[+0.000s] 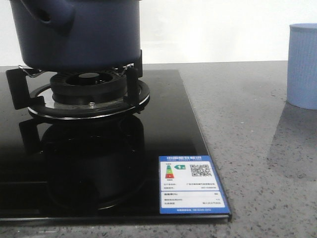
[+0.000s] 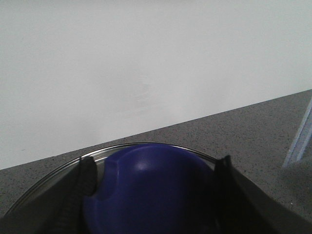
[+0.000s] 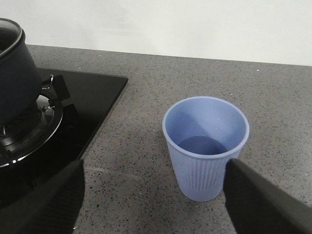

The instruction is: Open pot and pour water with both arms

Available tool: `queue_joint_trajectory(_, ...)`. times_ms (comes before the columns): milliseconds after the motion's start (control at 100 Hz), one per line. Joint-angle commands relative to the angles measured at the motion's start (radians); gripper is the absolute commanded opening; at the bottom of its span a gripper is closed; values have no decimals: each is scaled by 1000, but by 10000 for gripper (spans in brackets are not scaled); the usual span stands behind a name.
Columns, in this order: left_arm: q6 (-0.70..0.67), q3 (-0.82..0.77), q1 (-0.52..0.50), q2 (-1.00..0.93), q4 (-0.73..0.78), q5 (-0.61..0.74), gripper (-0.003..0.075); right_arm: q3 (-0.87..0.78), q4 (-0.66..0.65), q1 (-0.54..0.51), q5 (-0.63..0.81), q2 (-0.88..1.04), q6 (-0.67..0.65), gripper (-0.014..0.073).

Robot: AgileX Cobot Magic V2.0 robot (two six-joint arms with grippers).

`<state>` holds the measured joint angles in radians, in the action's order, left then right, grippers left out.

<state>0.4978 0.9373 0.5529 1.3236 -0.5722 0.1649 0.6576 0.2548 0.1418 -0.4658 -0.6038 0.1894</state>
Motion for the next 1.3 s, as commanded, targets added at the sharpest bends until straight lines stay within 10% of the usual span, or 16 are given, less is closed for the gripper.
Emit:
queue_joint_trajectory(0,0,37,10,-24,8,49,334,37,10,2,66,-8,11,532)
queue_joint_trajectory(490,8,37,-3,-171,41,124,316,25,10,2,84,-8,11,532)
queue_joint_trajectory(1290,8,37,-298,-385,52,51,316,-273,10,2,540,-127,11,533)
